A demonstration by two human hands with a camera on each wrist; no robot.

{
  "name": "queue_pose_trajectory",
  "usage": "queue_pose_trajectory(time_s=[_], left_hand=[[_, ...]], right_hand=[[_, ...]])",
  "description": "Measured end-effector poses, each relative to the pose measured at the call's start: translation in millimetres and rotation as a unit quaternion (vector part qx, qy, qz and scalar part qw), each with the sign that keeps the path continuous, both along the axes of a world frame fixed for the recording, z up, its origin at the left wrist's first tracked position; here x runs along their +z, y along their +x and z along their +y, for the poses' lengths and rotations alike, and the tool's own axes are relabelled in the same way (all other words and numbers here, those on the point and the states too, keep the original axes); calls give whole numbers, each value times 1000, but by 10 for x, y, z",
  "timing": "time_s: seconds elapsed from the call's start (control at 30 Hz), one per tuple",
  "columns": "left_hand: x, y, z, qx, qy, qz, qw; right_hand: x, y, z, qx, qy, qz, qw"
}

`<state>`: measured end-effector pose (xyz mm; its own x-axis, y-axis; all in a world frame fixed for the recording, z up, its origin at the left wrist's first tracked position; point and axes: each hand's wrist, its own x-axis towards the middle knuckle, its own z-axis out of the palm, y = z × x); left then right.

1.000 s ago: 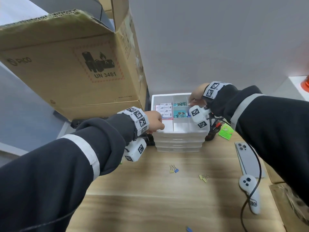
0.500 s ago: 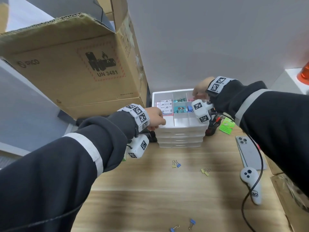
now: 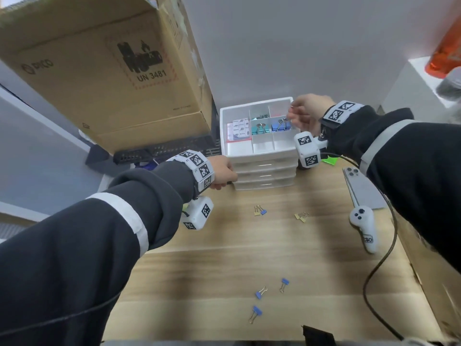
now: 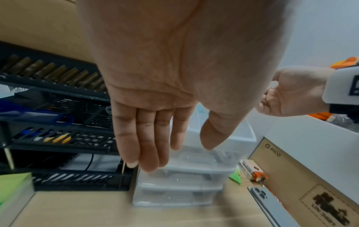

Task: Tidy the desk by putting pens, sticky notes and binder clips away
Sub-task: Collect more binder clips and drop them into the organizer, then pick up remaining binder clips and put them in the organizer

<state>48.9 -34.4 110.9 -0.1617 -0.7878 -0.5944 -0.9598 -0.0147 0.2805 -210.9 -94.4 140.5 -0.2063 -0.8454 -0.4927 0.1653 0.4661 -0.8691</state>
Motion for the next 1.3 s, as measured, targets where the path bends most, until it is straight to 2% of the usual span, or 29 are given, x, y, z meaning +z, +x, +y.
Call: queue_pose_trajectory(time_s=[0.17, 0.37, 0.47, 0.6, 0.73, 0.77, 0.9, 1.03, 1.3], left_hand=[[-241, -52, 281, -18, 14, 4, 1000], [-751, -117, 682, -25, 56, 16, 998], [-1068, -85, 901, -24, 77, 6, 997], [-1496, 9, 1252, -35, 109, -5, 993], [-1771, 93, 1594, -54, 151, -26, 987], [-1801, 91, 1681, -50, 145, -31, 988], [-1949, -17, 1956, -76, 90, -51, 992], [-2130, -201, 2009, -124, 104, -67, 985], [-2270, -333, 1953, -163, 81, -95, 979]], right_hand=[[-329, -58, 432, 14, 45, 4, 999], [-1168, -49, 1000, 90, 176, 58, 978], [-1583, 60, 1323, 231, 280, 148, 920], [-1953, 273, 1884, 376, 289, 352, 807], [-2224, 632, 2377, 457, 313, 391, 735], [-2291, 693, 2449, 462, 311, 395, 730], [-2426, 797, 2495, 432, 290, 404, 752], [-2437, 814, 2498, 422, 286, 404, 760], [-2481, 844, 2581, 440, 318, 397, 740]])
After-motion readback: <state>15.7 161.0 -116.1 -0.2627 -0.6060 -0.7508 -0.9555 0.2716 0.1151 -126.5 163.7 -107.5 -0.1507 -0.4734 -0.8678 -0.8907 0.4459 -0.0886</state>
